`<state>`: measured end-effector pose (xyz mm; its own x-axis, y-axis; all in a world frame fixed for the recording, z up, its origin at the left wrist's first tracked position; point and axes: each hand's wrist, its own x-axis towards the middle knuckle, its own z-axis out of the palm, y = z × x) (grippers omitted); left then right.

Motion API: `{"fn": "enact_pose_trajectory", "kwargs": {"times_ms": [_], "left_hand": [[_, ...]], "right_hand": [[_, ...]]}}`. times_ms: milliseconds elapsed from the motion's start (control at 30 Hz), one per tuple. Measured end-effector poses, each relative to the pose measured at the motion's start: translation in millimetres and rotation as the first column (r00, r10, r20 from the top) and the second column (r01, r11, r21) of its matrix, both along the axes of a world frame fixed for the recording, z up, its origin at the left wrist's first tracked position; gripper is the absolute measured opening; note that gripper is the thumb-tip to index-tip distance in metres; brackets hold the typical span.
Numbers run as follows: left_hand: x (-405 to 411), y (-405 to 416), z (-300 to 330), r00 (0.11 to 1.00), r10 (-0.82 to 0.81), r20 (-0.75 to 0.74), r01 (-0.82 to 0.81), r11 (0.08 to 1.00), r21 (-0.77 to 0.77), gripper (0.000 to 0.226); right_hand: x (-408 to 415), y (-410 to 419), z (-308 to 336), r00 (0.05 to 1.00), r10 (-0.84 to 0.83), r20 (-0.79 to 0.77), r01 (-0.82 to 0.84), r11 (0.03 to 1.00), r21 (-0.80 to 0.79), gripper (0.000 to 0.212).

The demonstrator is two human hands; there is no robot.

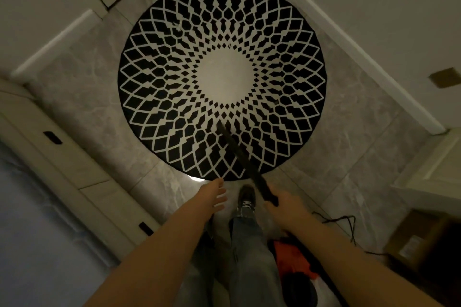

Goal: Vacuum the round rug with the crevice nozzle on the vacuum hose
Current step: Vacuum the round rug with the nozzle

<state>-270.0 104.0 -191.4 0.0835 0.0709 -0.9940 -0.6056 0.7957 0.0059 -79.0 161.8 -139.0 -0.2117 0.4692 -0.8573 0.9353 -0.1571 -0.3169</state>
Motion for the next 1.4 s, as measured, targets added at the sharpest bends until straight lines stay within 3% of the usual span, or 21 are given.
{"fn": "enact_pose_trajectory", "kwargs": {"times_ms": [133, 233, 367, 500, 567, 667, 733, 900, 1067, 1233, 1400], "left_hand": [[6.0, -1.5, -1.6, 0.987, -0.142, -0.072, 0.144, 0.989, 0.027, 0.042], [9.1, -1.8, -3.6, 0.976, -0.207, -0.066, 0.211, 0.975, 0.07, 0.047], [12.2, 2.5, -9.7, 0.995, -0.099, -0.027, 0.1, 0.994, 0.048, 0.048], [15.4, 7.3, -6.2, 1.0, -0.016, -0.023, 0.017, 0.999, 0.039, 0.041], [17.5, 9.0, -3.5, 1.0, -0.01, -0.026, 0.011, 1.0, 0.024, 0.037], [17.4, 1.9, -6.6, 0.991, -0.036, -0.131, 0.03, 0.999, -0.044, 0.051], [14.7, -6.4, -11.8, 0.986, -0.004, -0.168, -0.006, 0.998, -0.061, 0.056], [7.4, -20.2, -15.8, 0.992, 0.039, -0.118, -0.041, 0.999, -0.014, 0.048], [17.6, -18.1, -11.8, 1.0, -0.011, -0.021, 0.012, 0.996, 0.088, 0.049], [34.6, 1.0, -4.8, 0.999, -0.037, -0.028, 0.04, 0.992, 0.118, 0.054], [49.8, 21.8, 2.7, 0.994, -0.106, -0.035, 0.11, 0.984, 0.137, 0.051]], "right_hand": [[-27.2, -32.2, -3.1, 0.992, 0.098, -0.082, -0.108, 0.987, -0.118, 0.06], [-24.6, -21.4, -3.3, 0.994, 0.083, -0.077, -0.092, 0.988, -0.12, 0.056], [-13.3, 1.8, -3.4, 0.996, 0.044, -0.078, -0.045, 0.999, -0.01, 0.044], [-16.8, -6.8, -8.4, 0.992, 0.017, -0.126, -0.024, 0.998, -0.059, 0.048], [-19.0, -10.6, -13.5, 0.989, 0.071, -0.128, -0.085, 0.991, -0.104, 0.052], [-32.3, -16.9, -17.0, 0.97, 0.222, -0.104, -0.238, 0.951, -0.195, 0.057], [-39.9, -24.5, -18.7, 0.965, 0.238, -0.114, -0.256, 0.948, -0.19, 0.061], [-40.3, -15.3, -30.8, 0.989, 0.105, -0.105, -0.121, 0.98, -0.155, 0.056], [-10.6, 20.4, -19.6, 0.993, 0.094, -0.068, -0.098, 0.993, -0.06, 0.053], [45.4, 77.2, -6.1, 0.997, 0.026, 0.075, -0.031, 0.997, 0.065, 0.049], [96.4, 125.4, -8.9, 0.941, -0.209, 0.265, 0.172, 0.973, 0.156, 0.044]]}}
